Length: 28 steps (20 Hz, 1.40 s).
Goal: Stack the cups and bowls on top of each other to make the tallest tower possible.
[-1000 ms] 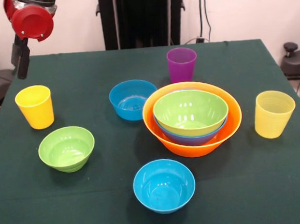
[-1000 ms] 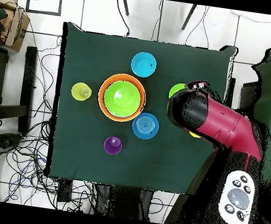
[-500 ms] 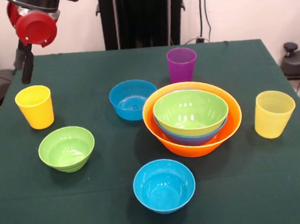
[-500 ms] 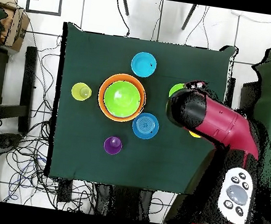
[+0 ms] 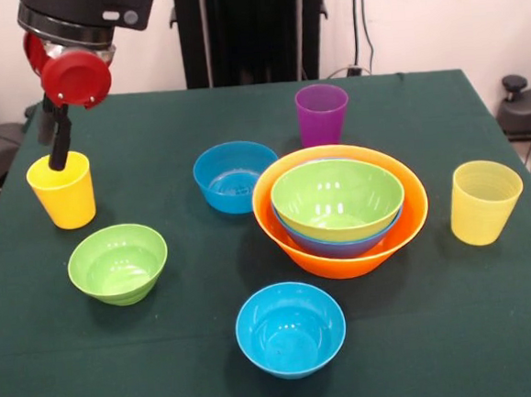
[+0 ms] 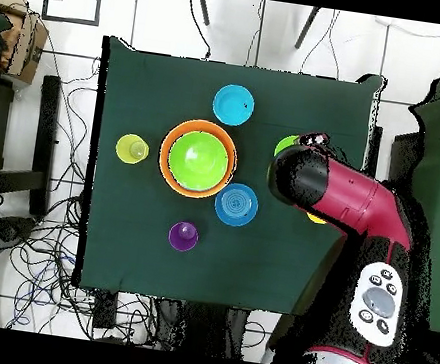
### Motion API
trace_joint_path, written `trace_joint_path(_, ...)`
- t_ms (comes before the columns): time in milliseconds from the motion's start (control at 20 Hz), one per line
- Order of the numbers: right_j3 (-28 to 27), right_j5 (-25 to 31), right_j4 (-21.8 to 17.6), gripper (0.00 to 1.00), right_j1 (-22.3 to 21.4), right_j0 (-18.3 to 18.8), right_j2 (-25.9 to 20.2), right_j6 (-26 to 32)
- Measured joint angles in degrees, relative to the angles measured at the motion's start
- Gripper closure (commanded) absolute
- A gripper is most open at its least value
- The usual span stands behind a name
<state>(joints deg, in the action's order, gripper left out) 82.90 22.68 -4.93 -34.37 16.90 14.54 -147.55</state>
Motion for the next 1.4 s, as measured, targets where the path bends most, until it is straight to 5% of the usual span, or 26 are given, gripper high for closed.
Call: trace_joint_path(1400,0.0,-0.3,0.1,0.00,0.8,2.2,-0.9,0.0)
